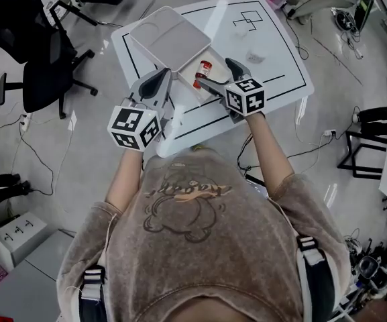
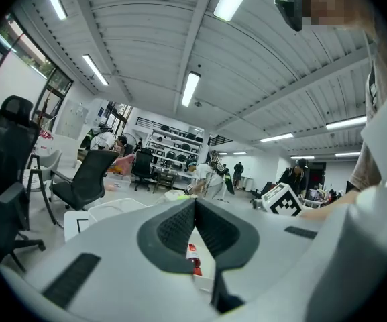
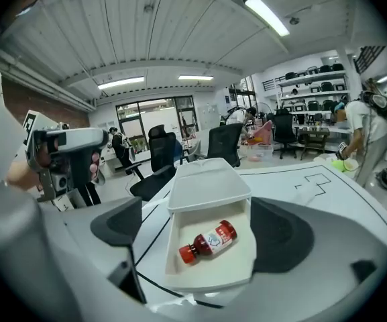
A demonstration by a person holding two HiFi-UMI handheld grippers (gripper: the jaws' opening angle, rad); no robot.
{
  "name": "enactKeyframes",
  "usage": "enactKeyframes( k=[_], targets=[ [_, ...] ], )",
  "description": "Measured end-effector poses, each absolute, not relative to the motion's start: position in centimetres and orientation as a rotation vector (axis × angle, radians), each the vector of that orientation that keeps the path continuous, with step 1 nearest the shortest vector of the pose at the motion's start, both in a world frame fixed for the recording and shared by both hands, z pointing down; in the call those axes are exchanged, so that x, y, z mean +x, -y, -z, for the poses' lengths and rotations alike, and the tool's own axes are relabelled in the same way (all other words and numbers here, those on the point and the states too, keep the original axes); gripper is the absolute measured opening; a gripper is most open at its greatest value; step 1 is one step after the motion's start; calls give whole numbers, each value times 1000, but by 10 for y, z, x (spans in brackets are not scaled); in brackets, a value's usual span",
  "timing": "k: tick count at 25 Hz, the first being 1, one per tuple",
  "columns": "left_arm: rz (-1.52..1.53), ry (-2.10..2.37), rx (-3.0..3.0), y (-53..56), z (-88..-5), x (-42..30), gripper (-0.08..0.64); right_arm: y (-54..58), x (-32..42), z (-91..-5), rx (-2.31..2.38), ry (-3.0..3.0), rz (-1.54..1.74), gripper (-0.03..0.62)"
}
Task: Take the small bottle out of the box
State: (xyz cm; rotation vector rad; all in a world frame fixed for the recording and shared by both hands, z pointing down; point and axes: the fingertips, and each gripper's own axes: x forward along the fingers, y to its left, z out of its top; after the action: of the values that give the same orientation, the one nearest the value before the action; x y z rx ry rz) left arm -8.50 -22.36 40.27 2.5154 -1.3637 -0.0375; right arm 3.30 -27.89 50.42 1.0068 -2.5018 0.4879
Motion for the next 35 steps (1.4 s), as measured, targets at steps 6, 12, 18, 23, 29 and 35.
enactKeyframes(
  k=[6, 12, 18, 23, 29, 35],
  targets=[
    [25, 1367, 2512, 226, -405, -86, 8, 286, 21, -535, 790, 2417, -395, 494],
    [23, 1375, 2498, 231, -409, -87, 8, 292, 15, -564, 622, 2321, -315, 494],
    [23, 1390, 2476, 235, -413, -89, 8, 290, 11, -586, 433, 2237, -265, 492],
    [23, 1405, 2458, 238, -416, -92, 8, 293, 9, -598, 343, 2178, -230, 492],
    [22, 1403, 2435, 240, -419, -94, 8, 290, 9, -615, 297, 2096, -236, 491],
    [24, 1400, 2426, 239, -422, -94, 8, 285, 9, -624, 262, 2030, -196, 491]
  ],
)
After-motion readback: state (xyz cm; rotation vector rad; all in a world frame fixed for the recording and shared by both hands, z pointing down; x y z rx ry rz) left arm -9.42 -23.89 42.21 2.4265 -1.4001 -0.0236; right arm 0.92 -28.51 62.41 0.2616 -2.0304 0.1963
